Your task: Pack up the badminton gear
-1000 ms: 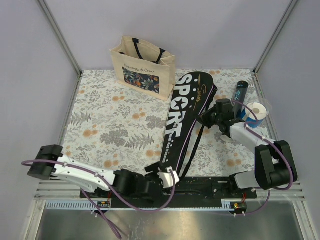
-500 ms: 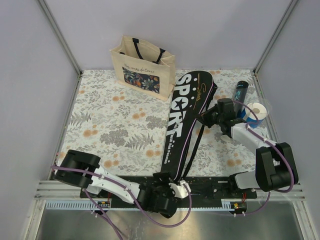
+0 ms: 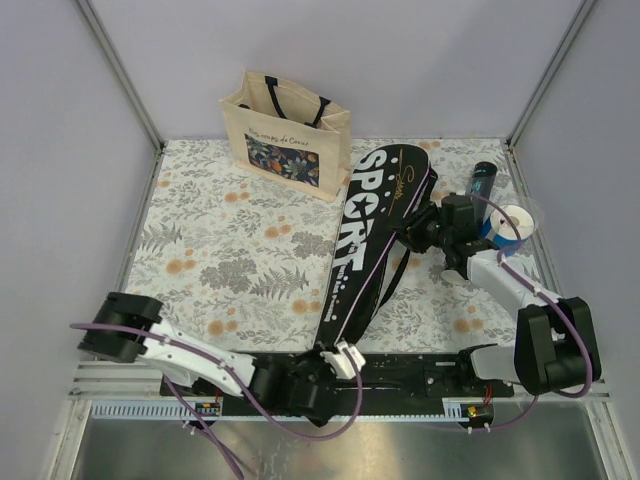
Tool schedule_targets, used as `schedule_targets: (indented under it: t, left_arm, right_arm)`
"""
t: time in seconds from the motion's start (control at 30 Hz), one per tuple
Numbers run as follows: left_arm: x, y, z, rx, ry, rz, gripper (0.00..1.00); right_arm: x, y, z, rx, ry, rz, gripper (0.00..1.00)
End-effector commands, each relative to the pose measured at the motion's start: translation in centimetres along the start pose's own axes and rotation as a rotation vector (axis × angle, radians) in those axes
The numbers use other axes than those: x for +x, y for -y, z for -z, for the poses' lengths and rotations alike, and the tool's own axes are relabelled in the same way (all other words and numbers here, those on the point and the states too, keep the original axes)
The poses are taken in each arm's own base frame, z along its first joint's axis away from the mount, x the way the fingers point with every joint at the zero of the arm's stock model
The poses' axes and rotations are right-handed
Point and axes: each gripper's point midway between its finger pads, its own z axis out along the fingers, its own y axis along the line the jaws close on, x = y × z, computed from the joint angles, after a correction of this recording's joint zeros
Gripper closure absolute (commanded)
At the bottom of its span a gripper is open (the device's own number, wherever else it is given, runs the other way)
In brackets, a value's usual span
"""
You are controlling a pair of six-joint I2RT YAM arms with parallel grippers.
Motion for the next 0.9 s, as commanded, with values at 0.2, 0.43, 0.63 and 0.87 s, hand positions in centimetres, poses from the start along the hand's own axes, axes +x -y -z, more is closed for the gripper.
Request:
schedule_targets:
  t: [0.2, 0.43, 0.63, 0.87]
  left_arm:
    - [-4.4, -4.3, 3.3, 0.148, 0.179, 0.518, 1.0]
    - [-3.7, -6.4, 4.9, 0.172, 0.202, 0.565, 1.0]
    - [-3.6, -6.6, 5.6, 0.199, 0.191, 0.566, 1.0]
    - [-3.7, -7.4, 6.3, 0.217, 0.212, 0.591, 1.0]
  right_arm:
    - [-3.5, -3.9, 3.5, -0.019, 0.125, 0.564, 0.39]
    - [-9.5, -9.0, 4.7, 0.011, 0.316, 0.838, 0.42]
    - [-13.9, -11.1, 3.0, 0.03, 0.365, 0.884, 0.42]
    - [-17.5, -12.0, -0.5, -0.058, 0.32, 0.913, 0.43]
